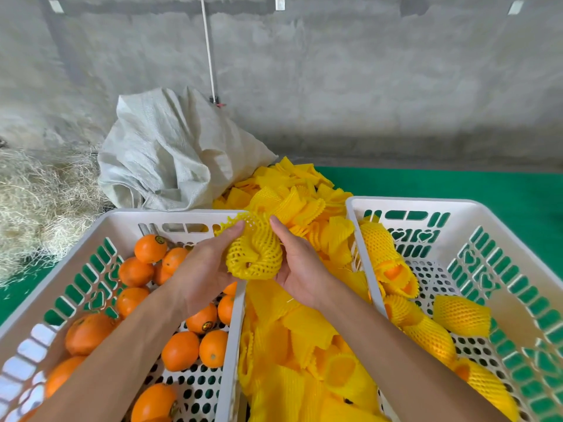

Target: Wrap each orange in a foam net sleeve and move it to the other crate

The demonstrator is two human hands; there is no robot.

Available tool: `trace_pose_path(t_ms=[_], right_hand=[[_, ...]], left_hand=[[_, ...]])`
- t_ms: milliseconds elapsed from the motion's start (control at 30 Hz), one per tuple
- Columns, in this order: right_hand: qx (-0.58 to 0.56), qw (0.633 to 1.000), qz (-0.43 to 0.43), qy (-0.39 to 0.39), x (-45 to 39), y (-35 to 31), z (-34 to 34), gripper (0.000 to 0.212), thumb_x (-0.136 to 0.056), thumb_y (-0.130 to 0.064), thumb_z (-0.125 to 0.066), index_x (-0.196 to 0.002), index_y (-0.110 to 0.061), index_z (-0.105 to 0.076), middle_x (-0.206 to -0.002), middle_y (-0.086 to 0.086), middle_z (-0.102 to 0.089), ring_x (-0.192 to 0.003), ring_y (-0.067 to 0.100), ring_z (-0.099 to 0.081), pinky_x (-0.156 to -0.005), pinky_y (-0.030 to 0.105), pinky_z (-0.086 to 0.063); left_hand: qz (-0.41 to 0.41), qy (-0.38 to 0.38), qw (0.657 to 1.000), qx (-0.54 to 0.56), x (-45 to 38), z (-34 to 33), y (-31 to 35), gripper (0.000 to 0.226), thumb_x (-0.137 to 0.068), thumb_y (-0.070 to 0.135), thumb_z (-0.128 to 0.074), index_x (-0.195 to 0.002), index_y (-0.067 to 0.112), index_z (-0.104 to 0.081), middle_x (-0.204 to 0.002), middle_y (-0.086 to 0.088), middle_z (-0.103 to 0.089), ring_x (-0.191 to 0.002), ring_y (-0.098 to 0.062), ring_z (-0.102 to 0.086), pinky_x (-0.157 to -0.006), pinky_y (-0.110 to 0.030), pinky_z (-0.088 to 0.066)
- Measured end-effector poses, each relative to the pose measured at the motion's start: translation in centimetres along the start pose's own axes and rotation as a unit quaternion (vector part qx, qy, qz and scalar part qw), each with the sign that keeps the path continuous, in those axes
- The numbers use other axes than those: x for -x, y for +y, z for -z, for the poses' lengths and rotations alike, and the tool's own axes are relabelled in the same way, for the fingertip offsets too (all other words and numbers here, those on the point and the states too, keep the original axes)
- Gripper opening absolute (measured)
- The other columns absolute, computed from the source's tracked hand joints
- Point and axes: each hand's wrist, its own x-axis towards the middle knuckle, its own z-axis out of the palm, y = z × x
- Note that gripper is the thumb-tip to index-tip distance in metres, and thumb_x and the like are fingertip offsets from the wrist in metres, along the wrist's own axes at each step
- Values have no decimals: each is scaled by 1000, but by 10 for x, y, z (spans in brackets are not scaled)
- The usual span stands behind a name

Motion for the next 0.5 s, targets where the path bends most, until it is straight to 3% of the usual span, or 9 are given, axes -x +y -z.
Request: trace_pose_path(t_ms=[100,200,267,333,433,500], right_hand=[[10,998,20,-53,2,0,-1,54,-91,-43,-70,-133,-11,-66,-131,11,-69,-124,28,-65,-106,49,-51],[-5,999,39,-34,1,2,0,46,-87,-35,-72,-125,-9,-69,-129,14,-70,-121,29,-66,-97,44,-54],[-6,999,41,-26,0,2,2,43,-92,-33,-68,-128,-9,-67,-129,13,-70,-121,28,-65,-101,48,-52],[-11,999,30,-34,-1,2,2,45,-97,-32,-63,-135,-7,-63,-132,13,-68,-126,30,-63,-106,51,-48],[-6,999,14,-50,1,4,0,44,-100,-34,-59,-136,-9,-63,-133,12,-68,-123,26,-65,-95,39,-58],[-8,999,16,-42,1,4,0,43,-101,-35,-59,-136,-10,-64,-132,11,-69,-124,27,-65,-92,37,-59]], left_hand=[[-11,104,995,4,-4,2,2,57,-105,50,-50,-143,7,-59,-136,-16,-69,-127,-33,-66,-114,-56,-44],[-33,203,978,-28,-7,10,3,55,-104,49,-53,-135,4,-62,-122,-19,-75,-115,-34,-72,-105,-55,-52],[-20,185,982,-20,-7,14,5,50,-104,45,-55,-135,7,-62,-124,-19,-74,-115,-32,-72,-103,-51,-54],[5,134,991,3,-3,14,8,50,-105,43,-52,-141,10,-60,-134,-16,-70,-125,-30,-67,-110,-50,-49],[23,59,998,26,2,13,10,54,-108,45,-45,-148,10,-55,-144,-15,-64,-136,-32,-59,-117,-51,-40],[15,54,997,45,2,11,11,54,-108,45,-45,-147,9,-55,-142,-15,-64,-134,-33,-60,-115,-51,-42]])
